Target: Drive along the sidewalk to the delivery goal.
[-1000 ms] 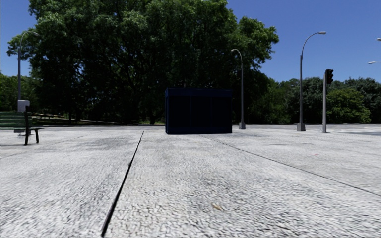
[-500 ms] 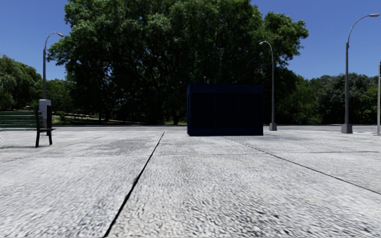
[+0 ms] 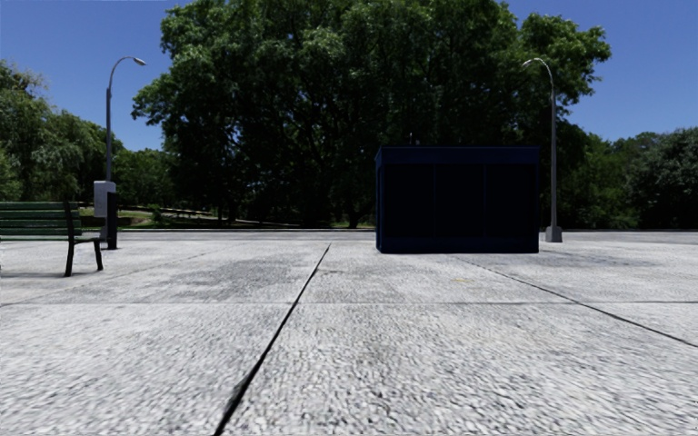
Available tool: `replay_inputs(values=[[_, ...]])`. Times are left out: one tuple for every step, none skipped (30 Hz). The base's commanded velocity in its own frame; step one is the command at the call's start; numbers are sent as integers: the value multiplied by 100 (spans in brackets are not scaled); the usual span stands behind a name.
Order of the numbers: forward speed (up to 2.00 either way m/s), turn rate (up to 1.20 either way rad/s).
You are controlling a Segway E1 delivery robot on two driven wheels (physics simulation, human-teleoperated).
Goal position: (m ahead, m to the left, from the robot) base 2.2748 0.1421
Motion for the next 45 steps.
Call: replay_inputs(values=[[187, 0], [187, 0], [187, 0], [187, 0], [187, 0], [187, 0], [187, 0], [187, 0], [187, 0], [186, 0], [186, 0], [186, 0], [185, 0], [185, 0], [185, 0], [184, 0], [183, 0], [182, 0], [182, 0], [181, 0], [180, 0], [179, 0], [177, 0], [177, 0], [168, 0], [147, 0], [137, 0], [137, 0], [134, 0], [133, 0], [133, 0], [133, 0], [133, 0], [133, 0], [133, 0], [133, 0], [133, 0], [133, 0], [127, 0], [113, 0], [94, 0], [94, 0], [53, 0], [12, 0], [0, 0]])
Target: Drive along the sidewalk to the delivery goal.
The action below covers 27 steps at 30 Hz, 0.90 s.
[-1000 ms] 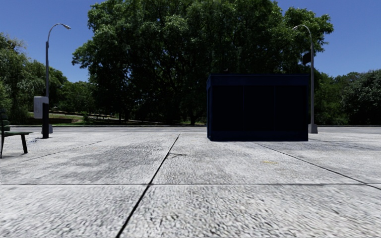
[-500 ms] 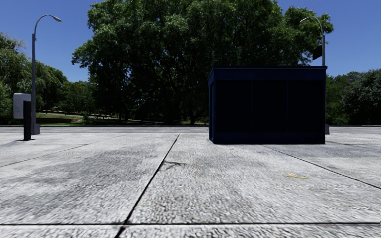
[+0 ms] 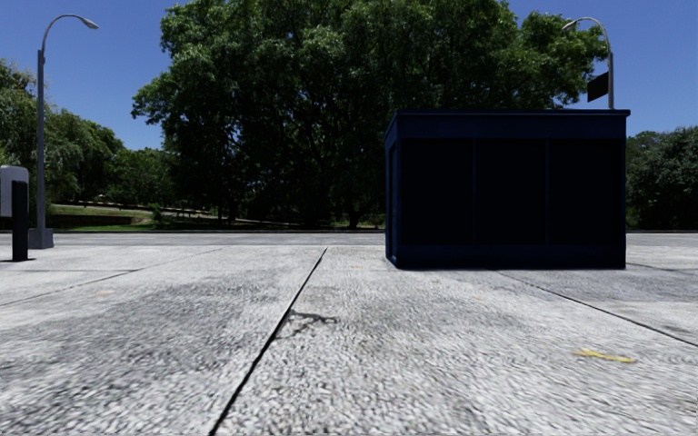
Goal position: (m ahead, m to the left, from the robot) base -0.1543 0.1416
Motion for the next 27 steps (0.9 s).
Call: replay_inputs(values=[[0, 0], [0, 0], [0, 0], [0, 0], [0, 0], [0, 0], [0, 0], [0, 0], [0, 0], [0, 0], [0, 0], [0, 0], [0, 0], [0, 0], [0, 0], [0, 0], [0, 0], [0, 0], [0, 0], [0, 0], [0, 0], [0, 0], [0, 0], [0, 0], [0, 0], [0, 0], [0, 0]])
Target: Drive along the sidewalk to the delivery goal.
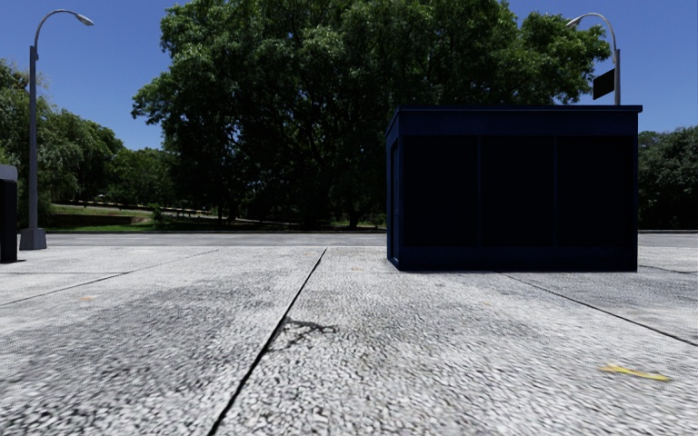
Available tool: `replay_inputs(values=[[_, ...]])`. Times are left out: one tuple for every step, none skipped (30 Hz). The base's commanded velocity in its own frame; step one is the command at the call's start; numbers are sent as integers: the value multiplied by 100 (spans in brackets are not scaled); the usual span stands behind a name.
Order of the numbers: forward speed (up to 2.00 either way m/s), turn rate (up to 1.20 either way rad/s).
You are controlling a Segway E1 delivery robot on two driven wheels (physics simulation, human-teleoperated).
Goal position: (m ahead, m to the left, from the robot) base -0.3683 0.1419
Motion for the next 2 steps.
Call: replay_inputs(values=[[0, 0], [0, 0]])
